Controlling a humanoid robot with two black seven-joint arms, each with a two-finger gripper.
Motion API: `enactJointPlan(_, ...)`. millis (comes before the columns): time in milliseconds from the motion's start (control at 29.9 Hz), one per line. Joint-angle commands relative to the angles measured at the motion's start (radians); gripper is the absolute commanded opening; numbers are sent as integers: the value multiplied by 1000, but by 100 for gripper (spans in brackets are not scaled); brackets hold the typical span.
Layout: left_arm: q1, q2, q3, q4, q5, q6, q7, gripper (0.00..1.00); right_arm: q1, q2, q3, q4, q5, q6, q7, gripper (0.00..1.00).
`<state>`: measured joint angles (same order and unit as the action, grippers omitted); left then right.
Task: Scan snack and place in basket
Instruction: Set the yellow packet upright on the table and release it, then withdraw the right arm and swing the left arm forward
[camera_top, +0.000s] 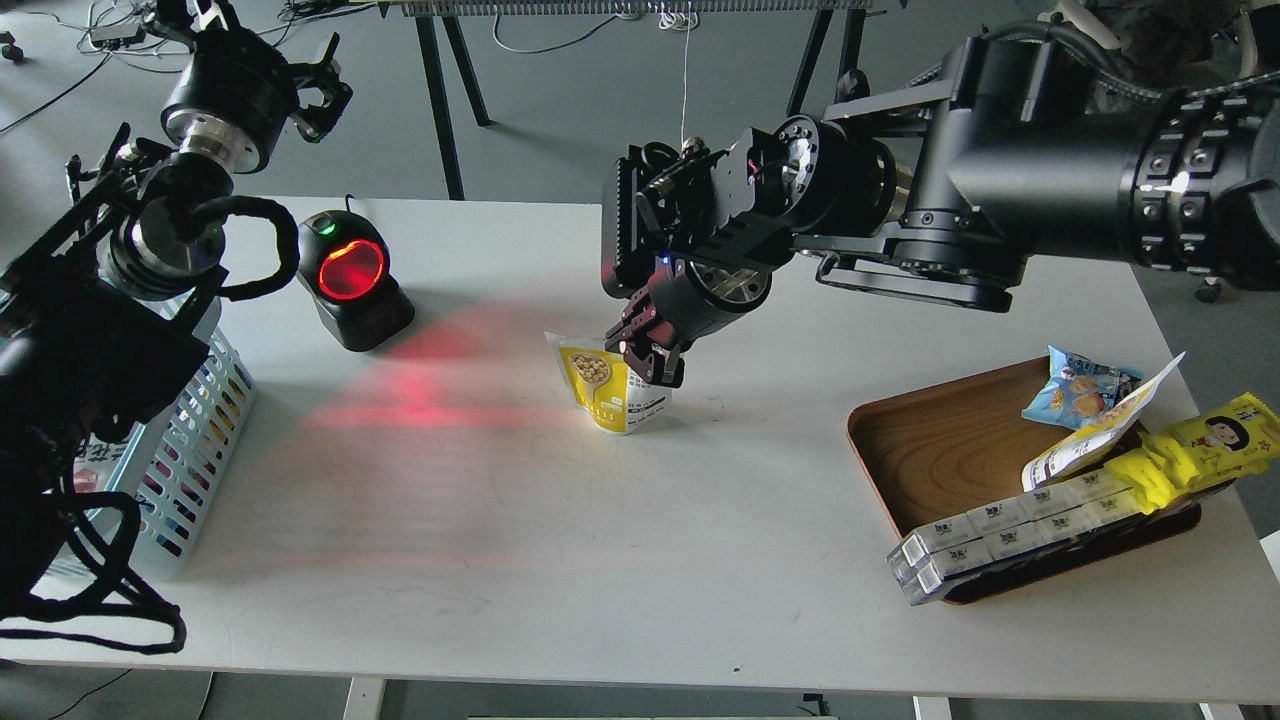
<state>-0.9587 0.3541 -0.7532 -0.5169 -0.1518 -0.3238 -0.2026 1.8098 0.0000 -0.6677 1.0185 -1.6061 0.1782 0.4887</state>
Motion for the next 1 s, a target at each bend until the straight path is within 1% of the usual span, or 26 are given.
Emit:
enactJointPlan(0, 0, 5, 0, 0, 0, 0, 0, 100, 5, 0, 0, 3, 0, 1, 0, 19)
enactJointPlan(134, 0, 8, 0, 0, 0, 0, 0, 100, 20, 0, 5, 9, 8, 0, 0, 26)
enactJointPlan(201, 0, 11, -1, 0, 0, 0, 0, 100, 39, 0, 14, 21, 26, 0, 0, 34)
enactJointPlan(267, 0, 17, -1, -2, 0, 0, 0, 100, 83, 0, 16, 66, 50, 0, 0, 50)
enactJointPlan(301, 0, 17, -1, -2, 0, 0, 0, 100, 110, 0, 17, 90, 73, 1, 0, 56)
enactJointPlan(401, 0, 20, -1, -2, 0, -8, 0, 100, 180, 0, 45, 130, 168, 3, 0, 67)
enactJointPlan(468, 0, 20, -1, -2, 0, -12, 0, 100, 212, 0, 60, 138, 212, 4, 0, 70)
enactJointPlan(568, 0, 22, -1, -2, 0, -14, 0, 100, 255, -14, 98, 138, 233, 6, 0, 79)
enactJointPlan(668, 2, 39, -1, -2, 0, -21, 2, 100, 267, -115, 166, 143, 236, 15, 0, 83)
enactJointPlan(702, 0, 40, -1, -2, 0, -27, 2, 100, 267, -152, 190, 141, 236, 24, 0, 91)
enactJointPlan(735, 0, 42, -1, -2, -2, -31, 2, 100, 267, -181, 212, 140, 236, 29, 0, 95)
enactJointPlan(969, -2, 40, 2, -3, 0, -34, 2, 100, 252, -448, 293, 160, 239, 47, 0, 95)
